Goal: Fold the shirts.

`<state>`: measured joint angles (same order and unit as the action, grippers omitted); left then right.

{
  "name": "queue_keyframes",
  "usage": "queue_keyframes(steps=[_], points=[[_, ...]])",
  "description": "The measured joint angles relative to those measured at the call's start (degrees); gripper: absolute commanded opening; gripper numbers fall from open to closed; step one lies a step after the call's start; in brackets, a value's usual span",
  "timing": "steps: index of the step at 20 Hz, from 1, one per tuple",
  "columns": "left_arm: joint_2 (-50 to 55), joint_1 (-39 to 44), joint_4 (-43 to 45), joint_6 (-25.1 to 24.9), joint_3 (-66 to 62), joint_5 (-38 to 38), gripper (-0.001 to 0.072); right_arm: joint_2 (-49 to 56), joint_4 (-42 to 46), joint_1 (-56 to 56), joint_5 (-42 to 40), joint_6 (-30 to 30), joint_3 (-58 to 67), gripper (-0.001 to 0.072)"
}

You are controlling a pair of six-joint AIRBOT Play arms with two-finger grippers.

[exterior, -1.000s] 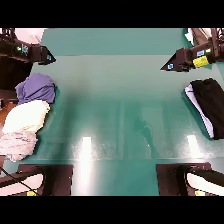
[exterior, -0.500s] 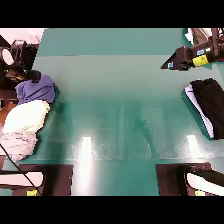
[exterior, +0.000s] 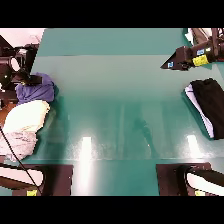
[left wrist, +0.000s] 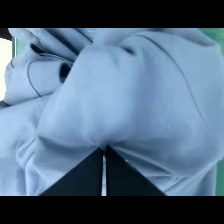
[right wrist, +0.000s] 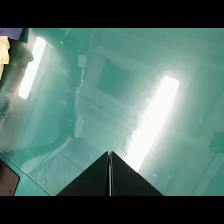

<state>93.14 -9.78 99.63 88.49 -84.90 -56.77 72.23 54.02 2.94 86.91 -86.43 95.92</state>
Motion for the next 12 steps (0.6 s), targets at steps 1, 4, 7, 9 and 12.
queue_keyframes(steps=[1,4,7,9,12], points=[[-0.3,0.0,-0.6,0.0,-0.8,-0.7,0.0020,0.0,0.0,0.0,0.0,0.0,0.0,0.0015],[-3.9,0.9,-2.9,-1.9,-4.7,-1.9,0.0020,0.0,-0.1,0.0,-0.1,0.0,0.1,0.0016],[-10.1,3.8,-8.1,-7.1,-11.4,-3.3,0.0020,0.0,-0.3,0.0,-0.7,0.0,1.6,0.0016],[-14.3,6.4,-15.0,-11.6,-17.2,-5.2,0.0020,0.0,-0.3,-0.1,-1.6,0.0,4.0,0.0015],[-19.3,11.9,-28.3,-17.4,-26.4,-9.0,0.0020,0.0,-0.2,-0.2,-3.4,0.0,8.8,0.0015]])
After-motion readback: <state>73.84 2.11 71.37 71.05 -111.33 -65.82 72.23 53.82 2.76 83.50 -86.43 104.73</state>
